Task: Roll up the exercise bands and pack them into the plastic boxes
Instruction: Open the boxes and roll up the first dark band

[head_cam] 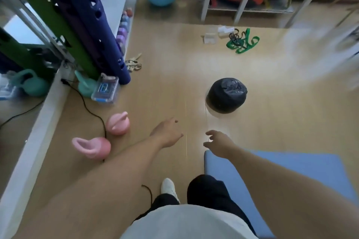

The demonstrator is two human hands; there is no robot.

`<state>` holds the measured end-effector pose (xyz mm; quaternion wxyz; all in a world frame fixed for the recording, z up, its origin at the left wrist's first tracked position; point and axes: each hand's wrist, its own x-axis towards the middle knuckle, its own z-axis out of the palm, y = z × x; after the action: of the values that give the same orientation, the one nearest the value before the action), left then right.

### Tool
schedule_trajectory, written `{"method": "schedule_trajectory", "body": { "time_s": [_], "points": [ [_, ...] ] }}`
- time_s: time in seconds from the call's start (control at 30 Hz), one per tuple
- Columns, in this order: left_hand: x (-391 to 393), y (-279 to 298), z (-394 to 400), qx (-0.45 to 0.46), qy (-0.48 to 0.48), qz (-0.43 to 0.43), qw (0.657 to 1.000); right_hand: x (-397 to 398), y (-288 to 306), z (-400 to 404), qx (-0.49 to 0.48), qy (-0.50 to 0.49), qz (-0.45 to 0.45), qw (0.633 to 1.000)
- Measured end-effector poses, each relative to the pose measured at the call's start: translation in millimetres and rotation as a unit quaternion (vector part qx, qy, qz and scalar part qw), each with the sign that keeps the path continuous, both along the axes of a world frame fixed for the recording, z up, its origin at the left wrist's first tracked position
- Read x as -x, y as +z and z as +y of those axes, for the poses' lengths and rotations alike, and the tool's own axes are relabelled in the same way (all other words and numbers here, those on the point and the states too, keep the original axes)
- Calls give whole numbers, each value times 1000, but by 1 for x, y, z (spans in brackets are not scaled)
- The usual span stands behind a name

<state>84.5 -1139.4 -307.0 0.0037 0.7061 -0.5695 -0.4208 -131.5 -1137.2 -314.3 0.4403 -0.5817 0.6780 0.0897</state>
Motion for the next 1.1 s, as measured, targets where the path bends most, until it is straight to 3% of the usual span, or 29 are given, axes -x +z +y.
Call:
{"method": "schedule_trajectory", "body": {
  "time_s": [0.33, 0.53, 0.8, 1.1],
  "points": [
    [21, -10, -257, -10, -32, -25, 999, 41, -14, -258, 16, 52, 66, 996],
    [57, 0, -426, -7, -15, -42, 999, 89, 2, -421, 5, 6, 32, 999],
    [118, 25, -613, 77, -18, -35, 996, 146, 40, -604, 30, -79, 0, 996],
    [162, -16, -796, 50, -54, 0, 997, 168, 6, -771, 8, -68, 20, 997]
  ]
}}
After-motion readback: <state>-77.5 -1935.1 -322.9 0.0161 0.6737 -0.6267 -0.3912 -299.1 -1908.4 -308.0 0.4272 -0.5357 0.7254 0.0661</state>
